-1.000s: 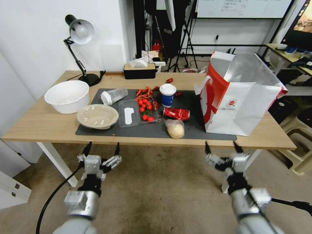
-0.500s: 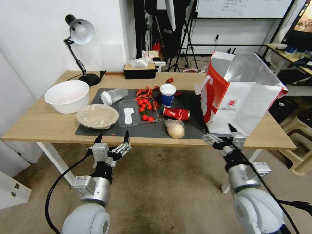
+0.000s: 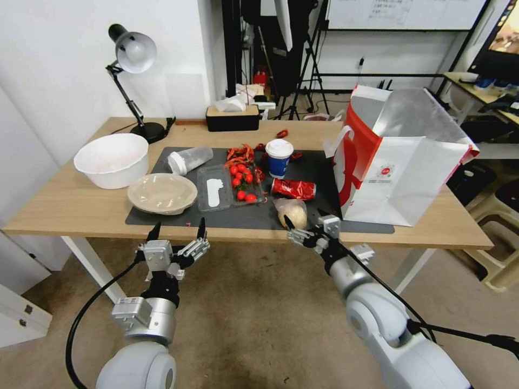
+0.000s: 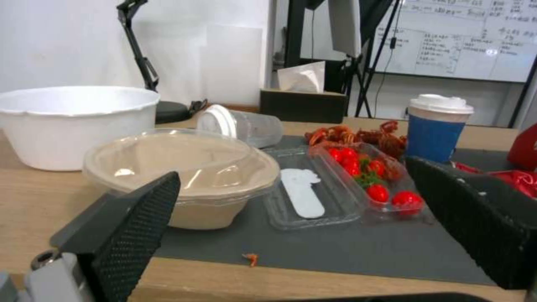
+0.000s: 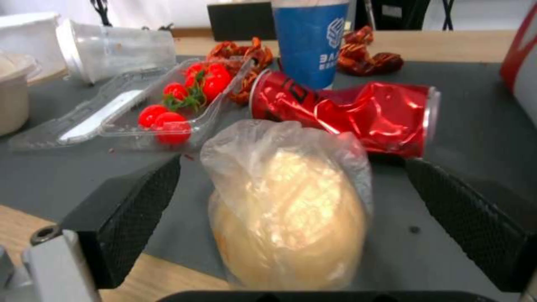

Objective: Pick up the trash from the table and place it into the takeout bag.

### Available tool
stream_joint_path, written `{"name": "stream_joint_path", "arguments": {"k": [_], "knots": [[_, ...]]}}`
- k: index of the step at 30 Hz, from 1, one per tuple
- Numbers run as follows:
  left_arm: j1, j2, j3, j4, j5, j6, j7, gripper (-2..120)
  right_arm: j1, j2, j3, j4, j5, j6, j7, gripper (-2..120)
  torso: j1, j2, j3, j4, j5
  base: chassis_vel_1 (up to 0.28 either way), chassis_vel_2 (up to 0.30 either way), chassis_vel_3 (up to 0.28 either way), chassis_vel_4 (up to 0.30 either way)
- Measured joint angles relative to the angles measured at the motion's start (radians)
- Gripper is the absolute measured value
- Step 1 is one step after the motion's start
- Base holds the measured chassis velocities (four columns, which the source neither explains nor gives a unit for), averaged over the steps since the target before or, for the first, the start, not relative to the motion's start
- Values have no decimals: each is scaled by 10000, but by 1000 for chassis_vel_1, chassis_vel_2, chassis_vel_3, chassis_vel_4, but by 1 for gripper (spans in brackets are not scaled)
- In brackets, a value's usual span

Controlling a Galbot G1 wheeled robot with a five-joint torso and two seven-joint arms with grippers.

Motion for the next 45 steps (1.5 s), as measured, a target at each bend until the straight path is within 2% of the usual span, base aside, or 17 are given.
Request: {"name": "stream_joint_path", "arguments": {"k": [5,9,11,13,15,17,18,21,23,24,25,28,34,39,42,44,45], "knots": [[14,1,-71,1,7,-84,1,100,247,67,-184,-58,64,-701,241,100,0,0,0,-1,1,0,0,0,0],[24,2,-142,1,8,-151,1,100,379,118,-251,-141,89,-1002,293,89,0,0,0,-2,0,0,0,0,0],[26,2,-149,1,8,-160,1,100,388,122,-254,-146,92,-1029,297,89,0,0,0,-1,0,0,0,0,0],[35,2,-184,1,9,-202,1,100,442,142,-284,-175,144,-1159,335,72,0,0,0,-2,0,0,0,0,0],[35,3,-188,2,9,-209,1,100,455,148,-292,-183,156,-1180,348,72,0,0,0,-2,0,0,0,0,0],[37,4,-242,31,10,-288,-3,100,528,179,-325,-229,192,-1267,388,57,0,0,-1,-1,0,0,0,0,0],[37,4,-242,31,10,-288,-3,100,528,179,-325,-229,192,-1267,388,57,0,0,-1,-1,0,0,0,0,0],[35,4,-273,104,34,-385,-12,100,549,191,-334,-232,195,-1485,440,43,0,1,0,-2,0,0,0,0,0],[35,4,-273,108,36,-389,-12,100,548,192,-334,-232,195,-1494,442,41,0,0,0,-2,0,0,0,0,0],[27,4,-273,128,42,-399,-15,100,542,199,-331,-230,193,-1558,468,31,0,1,-2,-1,1,0,0,0,0],[27,4,-273,128,42,-399,-15,100,542,199,-331,-230,193,-1558,468,31,0,1,-2,-1,1,0,0,0,0],[17,5,-249,173,65,-417,-19,100,492,228,-296,-207,159,-1616,489,18,0,1,-2,-1,1,0,0,0,0],[24,5,-222,206,85,-450,-23,100,406,244,-237,-127,150,-1636,491,7,0,1,-2,-1,1,0,0,0,0],[38,6,-251,184,85,-453,-29,100,313,204,-17,365,824,-1206,371,7,0,0,-1,-1,1,0,0,0,0],[35,6,-335,170,83,-452,-29,100,699,-162,1011,1441,2128,-31,-667,7,0,0,-1,-2,1,0,0,0,0],[36,6,-337,170,83,-452,-28,100,896,-283,1253,1642,2446,220,-800,7,0,0,0,-1,2,0,0,0,0],[36,6,-337,173,82,-452,-27,100,1366,-577,1821,2009,3086,590,-877,7,0,0,-1,-1,1,0,0,0,0]]}}
